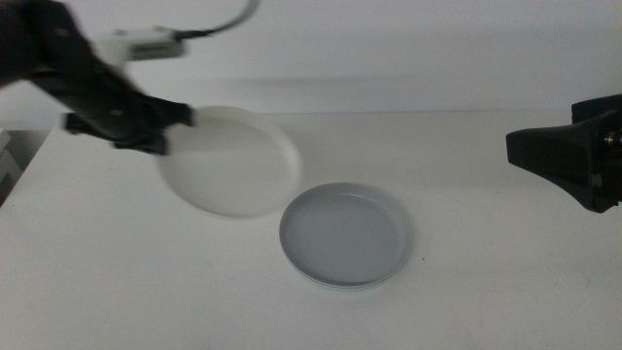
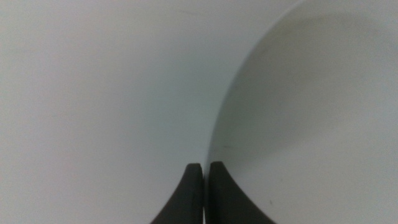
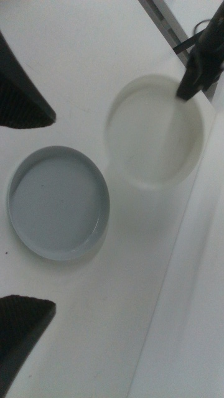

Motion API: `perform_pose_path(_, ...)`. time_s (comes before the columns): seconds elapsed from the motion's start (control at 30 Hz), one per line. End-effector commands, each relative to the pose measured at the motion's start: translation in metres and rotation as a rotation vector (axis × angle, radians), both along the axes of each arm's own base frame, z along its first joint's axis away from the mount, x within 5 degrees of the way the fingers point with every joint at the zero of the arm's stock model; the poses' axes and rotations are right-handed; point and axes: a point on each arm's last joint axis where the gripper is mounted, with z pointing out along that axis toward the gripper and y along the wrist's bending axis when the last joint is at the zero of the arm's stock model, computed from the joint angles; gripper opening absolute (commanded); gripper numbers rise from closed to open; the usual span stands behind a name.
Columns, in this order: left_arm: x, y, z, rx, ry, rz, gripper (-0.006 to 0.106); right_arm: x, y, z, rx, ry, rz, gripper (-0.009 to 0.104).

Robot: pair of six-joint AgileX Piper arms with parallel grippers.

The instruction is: Stack the three bowls on top of each other.

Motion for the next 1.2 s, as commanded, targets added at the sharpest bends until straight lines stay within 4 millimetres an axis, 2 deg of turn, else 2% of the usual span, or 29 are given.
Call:
perform_pose_path(0.0, -0.007, -0.032, 0.027, -0.061, -0.094, -0.036, 0.000, 0.000, -0.002, 0.015, 0.034, -0.085, -0.027, 0.079)
perform_pose_path(0.13, -0.012, -0.078, 0.017, -0.090, -0.088, -0.115, 0.000, 0.000, -0.002, 0.015, 0.034, -0.085, -0.027, 0.079)
perform_pose_path(0.27, -0.012, -0.108, 0.002, -0.111, -0.079, -0.150, 0.000, 0.000, -0.002, 0.015, 0.035, -0.085, -0.027, 0.079)
perform_pose_path(0.57, -0.003, -0.140, -0.037, -0.138, -0.042, -0.183, 0.000, 0.000, -0.002, 0.015, 0.035, -0.085, -0.027, 0.079)
perform_pose_path(0.67, -0.001, -0.145, -0.046, -0.136, -0.045, -0.196, 0.005, 0.000, -0.002, 0.015, 0.035, -0.085, -0.027, 0.079)
perform_pose_path(0.73, -0.001, -0.147, -0.047, -0.131, -0.048, -0.204, 0.013, 0.000, -0.002, 0.015, 0.035, -0.085, -0.027, 0.079)
perform_pose_path(0.83, -0.003, -0.146, -0.046, -0.121, -0.047, -0.221, 0.037, 0.000, -0.002, 0.015, 0.034, -0.085, -0.027, 0.079)
perform_pose_path(1.0, -0.011, -0.140, -0.025, -0.056, -0.091, -0.315, 0.103, 0.000, -0.002, 0.015, 0.034, -0.085, -0.027, 0.079)
perform_pose_path(1.17, -0.017, -0.122, 0.010, 0.037, -0.207, -0.351, 0.104, 0.000, -0.002, 0.015, 0.034, -0.085, -0.027, 0.079)
